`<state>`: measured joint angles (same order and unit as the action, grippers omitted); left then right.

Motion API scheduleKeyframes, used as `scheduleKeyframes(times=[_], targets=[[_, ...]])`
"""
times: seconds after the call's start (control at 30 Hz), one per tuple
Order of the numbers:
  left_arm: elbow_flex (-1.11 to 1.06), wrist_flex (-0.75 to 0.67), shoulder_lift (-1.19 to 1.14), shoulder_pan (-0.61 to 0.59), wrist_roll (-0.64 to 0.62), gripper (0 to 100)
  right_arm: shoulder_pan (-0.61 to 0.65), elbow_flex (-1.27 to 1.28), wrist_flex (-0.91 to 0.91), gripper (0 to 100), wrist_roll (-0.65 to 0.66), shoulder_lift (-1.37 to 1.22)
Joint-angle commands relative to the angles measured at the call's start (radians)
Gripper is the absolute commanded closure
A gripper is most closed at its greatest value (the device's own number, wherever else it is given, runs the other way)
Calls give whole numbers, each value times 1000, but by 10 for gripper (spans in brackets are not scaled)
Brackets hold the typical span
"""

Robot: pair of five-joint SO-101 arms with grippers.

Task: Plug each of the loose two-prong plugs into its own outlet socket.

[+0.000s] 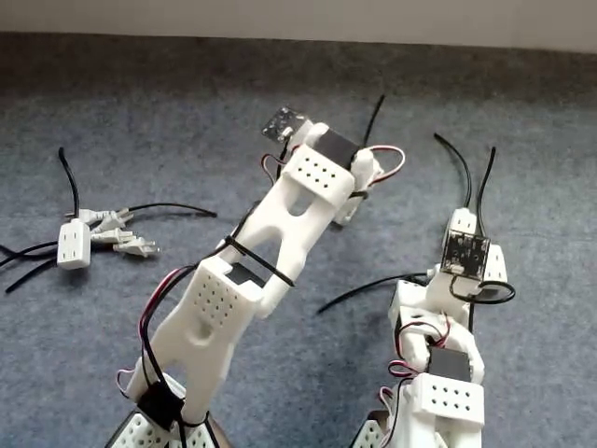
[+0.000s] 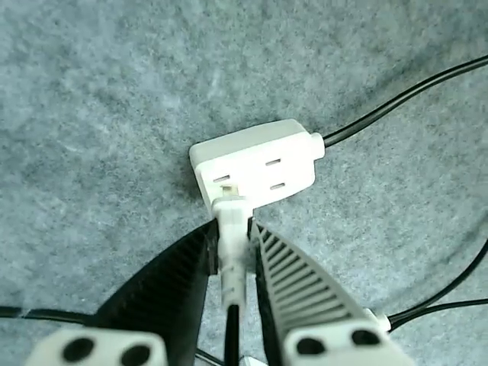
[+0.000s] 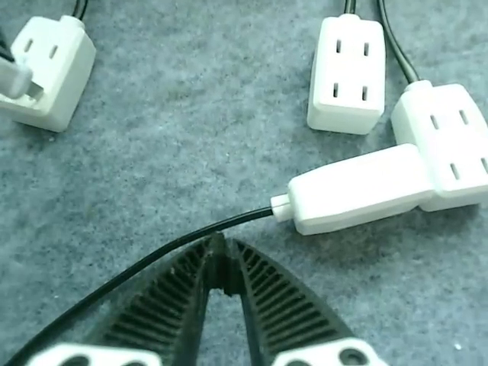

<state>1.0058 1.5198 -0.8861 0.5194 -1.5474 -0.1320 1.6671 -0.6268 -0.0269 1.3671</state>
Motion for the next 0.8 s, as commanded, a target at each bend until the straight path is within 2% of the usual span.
scheduleKeyframes(times=[0.0,0.07,0.53,0.77], targets=[[28,18,4,-18,-92,993,-12,18,33,991,-8,-12],[28,21,4,-35,-123,993,-12,18,33,991,-8,-12],[22,21,-1,-47,-124,993,-12,16,35,991,-8,-12],[30,64,-101,-67,-95,993,-12,16,35,991,-8,-12]])
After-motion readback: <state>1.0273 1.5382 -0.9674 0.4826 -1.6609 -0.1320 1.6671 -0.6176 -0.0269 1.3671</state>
